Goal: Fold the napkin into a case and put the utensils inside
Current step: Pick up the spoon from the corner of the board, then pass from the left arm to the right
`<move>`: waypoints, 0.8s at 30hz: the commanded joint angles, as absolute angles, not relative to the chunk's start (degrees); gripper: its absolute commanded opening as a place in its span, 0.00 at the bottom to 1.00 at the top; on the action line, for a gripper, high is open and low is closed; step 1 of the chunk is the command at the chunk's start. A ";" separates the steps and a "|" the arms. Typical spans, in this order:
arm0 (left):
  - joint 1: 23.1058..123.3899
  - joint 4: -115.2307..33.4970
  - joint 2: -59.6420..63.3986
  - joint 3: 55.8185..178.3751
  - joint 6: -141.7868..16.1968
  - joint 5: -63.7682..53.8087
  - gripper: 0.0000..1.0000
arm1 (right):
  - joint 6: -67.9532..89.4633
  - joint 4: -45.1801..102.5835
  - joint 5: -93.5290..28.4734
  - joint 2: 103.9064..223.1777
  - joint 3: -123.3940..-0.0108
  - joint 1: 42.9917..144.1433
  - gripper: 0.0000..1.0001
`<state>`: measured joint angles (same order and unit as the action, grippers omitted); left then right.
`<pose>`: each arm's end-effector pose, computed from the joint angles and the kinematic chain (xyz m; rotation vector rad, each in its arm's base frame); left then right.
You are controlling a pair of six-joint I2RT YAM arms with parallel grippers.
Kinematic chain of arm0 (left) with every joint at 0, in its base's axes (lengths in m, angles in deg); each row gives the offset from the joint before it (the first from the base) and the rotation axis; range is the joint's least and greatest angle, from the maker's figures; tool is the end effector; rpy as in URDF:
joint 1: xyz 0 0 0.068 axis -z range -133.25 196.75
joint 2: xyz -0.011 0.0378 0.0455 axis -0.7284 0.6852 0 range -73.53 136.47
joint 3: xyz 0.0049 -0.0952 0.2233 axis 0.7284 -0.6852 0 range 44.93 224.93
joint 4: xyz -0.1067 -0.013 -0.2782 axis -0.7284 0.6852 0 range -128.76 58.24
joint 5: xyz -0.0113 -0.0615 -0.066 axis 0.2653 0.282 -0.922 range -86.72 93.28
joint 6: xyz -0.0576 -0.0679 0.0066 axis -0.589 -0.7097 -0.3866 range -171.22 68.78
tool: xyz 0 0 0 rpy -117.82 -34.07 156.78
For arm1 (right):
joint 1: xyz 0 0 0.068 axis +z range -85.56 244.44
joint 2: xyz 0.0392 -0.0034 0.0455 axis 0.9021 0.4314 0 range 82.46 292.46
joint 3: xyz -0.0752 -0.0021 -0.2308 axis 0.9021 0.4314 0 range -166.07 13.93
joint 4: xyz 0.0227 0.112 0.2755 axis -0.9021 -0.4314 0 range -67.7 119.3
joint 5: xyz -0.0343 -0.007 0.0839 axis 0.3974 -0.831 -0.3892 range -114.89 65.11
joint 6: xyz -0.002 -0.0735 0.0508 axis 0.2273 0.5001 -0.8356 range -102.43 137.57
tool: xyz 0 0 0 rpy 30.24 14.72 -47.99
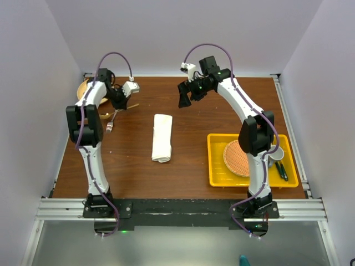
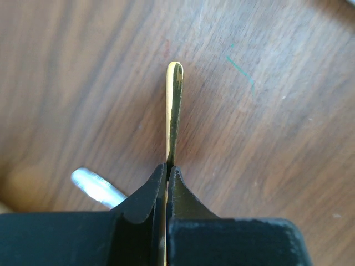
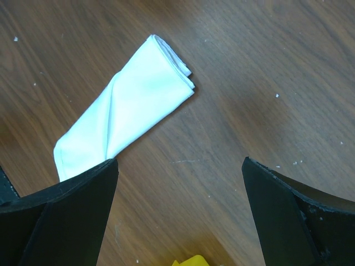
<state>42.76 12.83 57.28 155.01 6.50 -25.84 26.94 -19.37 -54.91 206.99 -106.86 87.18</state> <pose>0.5040 -0.0037 0.1086 1.2671 2.2694 -0.3720 0.4701 0.2402 0.2334 -0.8928 2.2936 0.7499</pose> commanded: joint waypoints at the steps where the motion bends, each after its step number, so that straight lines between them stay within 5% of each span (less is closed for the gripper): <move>1: 44.20 12.48 44.71 152.25 10.74 -26.78 0.00 | 25.13 -17.11 -59.59 206.56 -108.06 87.03 0.98; 15: 59.48 13.53 20.09 127.55 33.41 -27.66 0.00 | 8.96 -9.82 -83.23 211.40 -103.50 87.38 0.98; 24: 65.73 12.48 16.74 123.94 35.88 -26.52 0.00 | 13.00 -14.64 -90.53 212.98 -99.10 91.33 0.86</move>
